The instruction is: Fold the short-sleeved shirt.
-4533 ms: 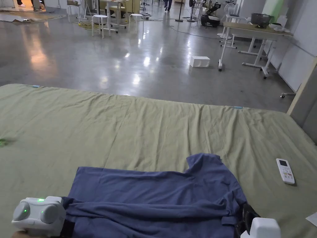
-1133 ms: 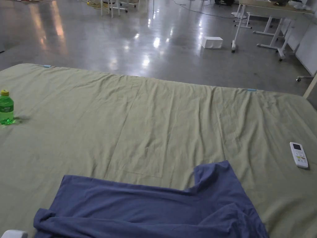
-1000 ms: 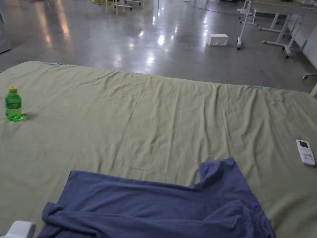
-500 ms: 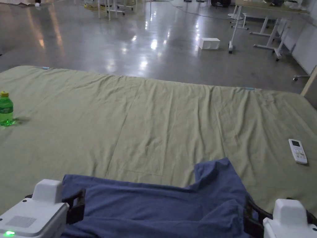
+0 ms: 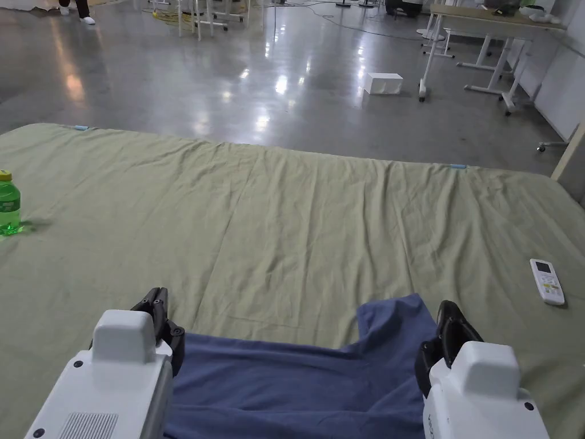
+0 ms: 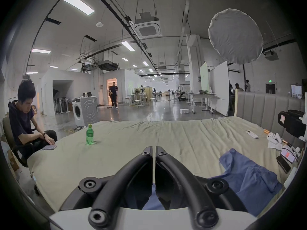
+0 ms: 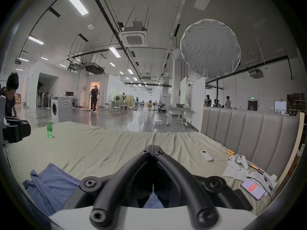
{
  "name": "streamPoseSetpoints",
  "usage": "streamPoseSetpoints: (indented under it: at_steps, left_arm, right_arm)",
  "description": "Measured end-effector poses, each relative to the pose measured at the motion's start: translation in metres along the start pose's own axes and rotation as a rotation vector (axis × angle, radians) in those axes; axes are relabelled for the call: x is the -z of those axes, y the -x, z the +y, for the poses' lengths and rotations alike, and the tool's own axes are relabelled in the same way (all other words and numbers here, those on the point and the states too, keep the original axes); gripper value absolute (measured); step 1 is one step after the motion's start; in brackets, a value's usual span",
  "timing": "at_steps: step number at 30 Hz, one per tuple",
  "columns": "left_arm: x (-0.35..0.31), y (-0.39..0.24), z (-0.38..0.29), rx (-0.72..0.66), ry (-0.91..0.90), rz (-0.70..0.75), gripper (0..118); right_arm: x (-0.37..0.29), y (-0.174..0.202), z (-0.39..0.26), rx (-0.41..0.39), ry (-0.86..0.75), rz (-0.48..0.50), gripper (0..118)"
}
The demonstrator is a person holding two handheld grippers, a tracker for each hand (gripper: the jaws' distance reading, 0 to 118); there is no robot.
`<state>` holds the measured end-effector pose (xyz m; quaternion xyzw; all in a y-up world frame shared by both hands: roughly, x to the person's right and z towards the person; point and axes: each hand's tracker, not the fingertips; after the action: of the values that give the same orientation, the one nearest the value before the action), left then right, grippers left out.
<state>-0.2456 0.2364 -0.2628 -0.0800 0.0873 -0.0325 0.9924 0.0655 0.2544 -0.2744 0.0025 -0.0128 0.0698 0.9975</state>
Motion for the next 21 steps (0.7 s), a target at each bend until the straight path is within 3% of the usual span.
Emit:
streamPoseSetpoints:
  at_steps: [4, 15, 16, 19, 20, 21]
  left_arm:
    - [0.007, 0.02, -0.001, -0.032, 0.048, -0.006, 2]
    - [0.121, 0.107, -0.051, -0.023, 0.507, -0.026, 4]
    - [0.135, 0.113, -0.056, -0.04, 0.535, -0.029, 10]
    - [0.18, 0.129, -0.07, -0.088, 0.668, -0.013, 58]
    - [0.19, 0.131, -0.072, -0.102, 0.705, -0.014, 69]
    - [0.196, 0.131, -0.071, -0.109, 0.753, -0.026, 70]
  right_arm:
    - [0.005, 0.003, -0.001, -0.006, 0.016, 0.029, 1]
    - [0.024, 0.008, -0.02, -0.016, 0.117, 0.09, 1]
    - [0.026, 0.008, -0.023, -0.014, 0.131, 0.089, 1]
    - [0.03, 0.007, -0.031, -0.025, 0.164, 0.086, 1]
    - [0.031, 0.005, -0.034, -0.03, 0.175, 0.084, 1]
    - [0.032, 0.004, -0.036, -0.033, 0.186, 0.084, 1]
